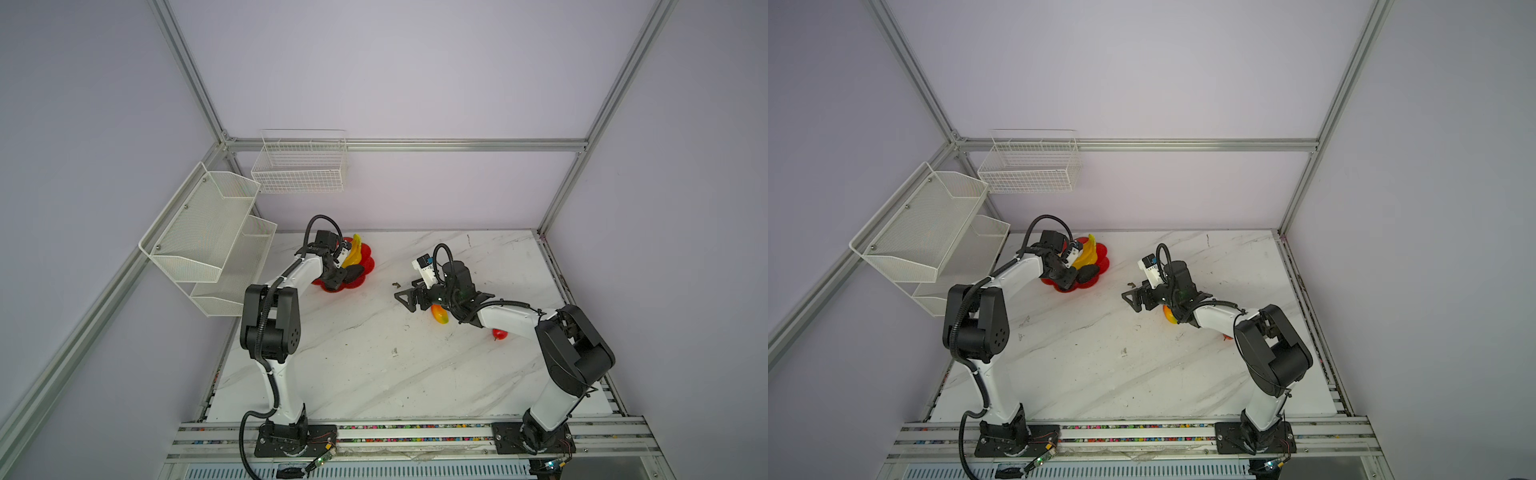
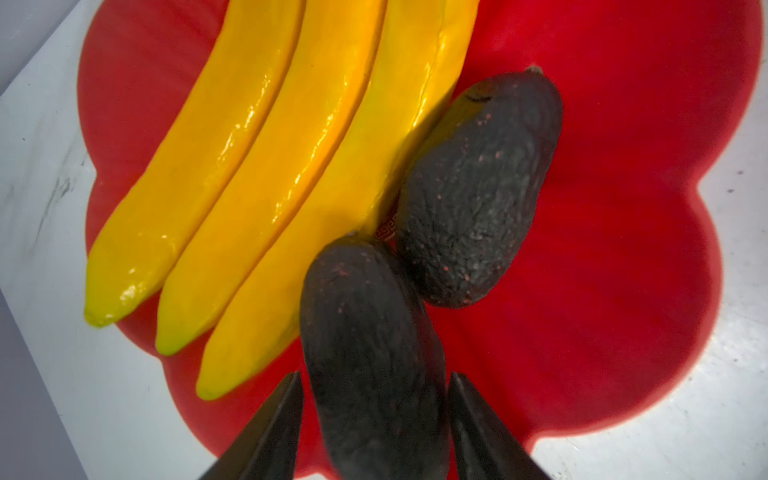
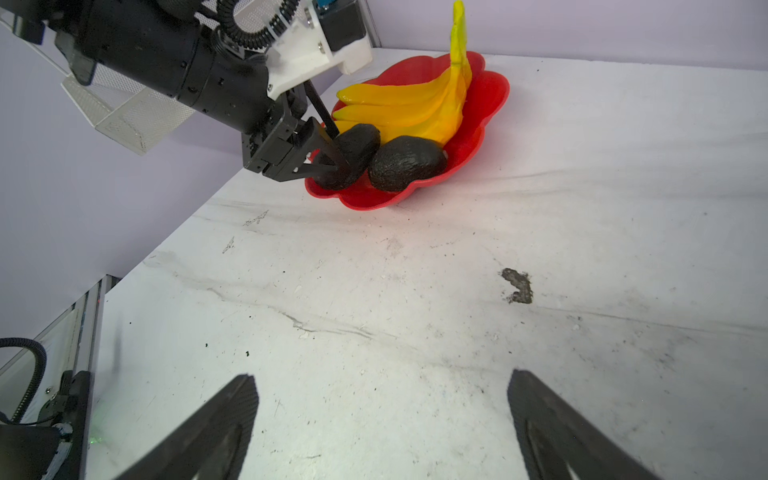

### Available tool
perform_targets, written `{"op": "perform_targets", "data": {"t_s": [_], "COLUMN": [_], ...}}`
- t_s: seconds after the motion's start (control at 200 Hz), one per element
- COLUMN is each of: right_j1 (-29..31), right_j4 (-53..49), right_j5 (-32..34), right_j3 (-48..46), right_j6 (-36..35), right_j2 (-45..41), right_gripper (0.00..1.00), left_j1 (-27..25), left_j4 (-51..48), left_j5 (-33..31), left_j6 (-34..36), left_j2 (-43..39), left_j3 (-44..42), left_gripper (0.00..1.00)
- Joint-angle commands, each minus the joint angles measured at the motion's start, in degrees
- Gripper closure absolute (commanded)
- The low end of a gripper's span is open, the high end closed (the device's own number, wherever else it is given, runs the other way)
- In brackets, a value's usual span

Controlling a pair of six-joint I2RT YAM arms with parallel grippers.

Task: Place and organize the fake fruits in the fruit bowl
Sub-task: 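Place the second avocado in the bowl next to the first with the left gripper, then withdraw the left gripper while the right gripper grasps a mango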

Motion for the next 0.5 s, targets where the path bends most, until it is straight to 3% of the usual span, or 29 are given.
{"op": "perform_targets", "data": {"t_s": [0.0,0.09,0.215,0.355,0.495], "right_j1": [0.07,-0.01,-1.64,-3.35,-3.67], "right_j4": [-0.36,-0.65,-3.60,-13.95,-22.68], "right_j5": [0.71,2.02,9.56,19.78,25.09], "right_j3": [0.43,0.42,0.00,-0.30,-0.82], "right_j6": [0.21,0.86,6.36,8.59,9.26], "right_j2": [-0.30,-0.69,-2.23,-5.09,-7.37], "right_gripper": [0.03,0.03,0.03,0.03,0.03], "left_j1": [0.17,0.17,0.19,-0.02,-3.24], "left_j4": [1.81,2.00,3.13,5.53,10.21], "left_j5": [0.18,0.64,3.17,10.07,14.98], "left_j6": [0.63,0.31,-1.27,-6.12,-11.11], "left_j2": [-0.34,-1.02,-4.25,-10.63,-18.35], "left_j3": [3.27,3.20,2.16,-2.49,-11.72], "left_gripper": [0.41,0.41,0.40,0.39,0.22]}}
